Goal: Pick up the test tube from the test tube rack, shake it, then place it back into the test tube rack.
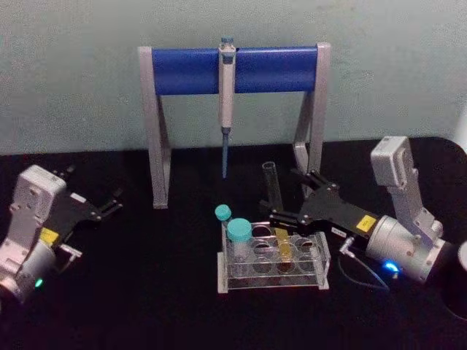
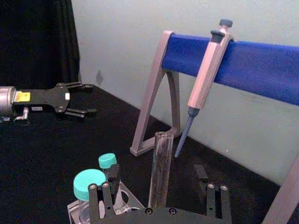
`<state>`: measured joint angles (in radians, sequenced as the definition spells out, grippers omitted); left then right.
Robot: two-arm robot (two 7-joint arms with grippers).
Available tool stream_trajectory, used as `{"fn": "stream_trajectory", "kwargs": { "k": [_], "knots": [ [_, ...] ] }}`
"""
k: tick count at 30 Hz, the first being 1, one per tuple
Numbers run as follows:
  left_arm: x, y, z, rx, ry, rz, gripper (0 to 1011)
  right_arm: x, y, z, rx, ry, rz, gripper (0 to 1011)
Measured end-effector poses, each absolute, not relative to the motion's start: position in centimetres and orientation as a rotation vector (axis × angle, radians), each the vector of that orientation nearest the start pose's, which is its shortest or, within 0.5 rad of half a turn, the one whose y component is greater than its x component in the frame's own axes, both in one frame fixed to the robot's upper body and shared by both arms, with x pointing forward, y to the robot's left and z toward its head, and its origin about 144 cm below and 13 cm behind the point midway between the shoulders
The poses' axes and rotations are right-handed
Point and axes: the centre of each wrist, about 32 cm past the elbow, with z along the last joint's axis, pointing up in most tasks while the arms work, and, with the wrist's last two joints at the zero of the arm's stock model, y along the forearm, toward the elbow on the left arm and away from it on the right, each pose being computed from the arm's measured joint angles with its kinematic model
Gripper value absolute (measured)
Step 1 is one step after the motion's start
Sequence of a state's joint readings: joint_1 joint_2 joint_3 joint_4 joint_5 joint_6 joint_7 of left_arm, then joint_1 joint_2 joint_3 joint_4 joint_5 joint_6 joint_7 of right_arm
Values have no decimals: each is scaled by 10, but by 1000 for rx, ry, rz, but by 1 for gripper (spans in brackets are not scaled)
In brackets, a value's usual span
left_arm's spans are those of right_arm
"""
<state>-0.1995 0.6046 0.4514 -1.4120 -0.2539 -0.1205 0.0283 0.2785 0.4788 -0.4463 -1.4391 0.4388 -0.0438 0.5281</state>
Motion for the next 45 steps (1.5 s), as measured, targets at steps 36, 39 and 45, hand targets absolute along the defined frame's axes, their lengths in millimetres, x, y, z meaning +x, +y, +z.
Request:
{"fn": "stream_trajectory", "kwargs": {
  "k": [36, 39, 45],
  "knots": [
    [489, 310, 1140, 304, -285, 1248, 1001, 533, -252, 1176, -152, 20, -701, 1000],
    [489, 310, 1140, 305, -285, 1248, 1001, 533, -252, 1176, -153, 20, -705, 1000],
    [489, 310, 1140, 305, -285, 1248, 1001, 533, -252, 1176, -154, 18, -709, 1000]
  ]
}}
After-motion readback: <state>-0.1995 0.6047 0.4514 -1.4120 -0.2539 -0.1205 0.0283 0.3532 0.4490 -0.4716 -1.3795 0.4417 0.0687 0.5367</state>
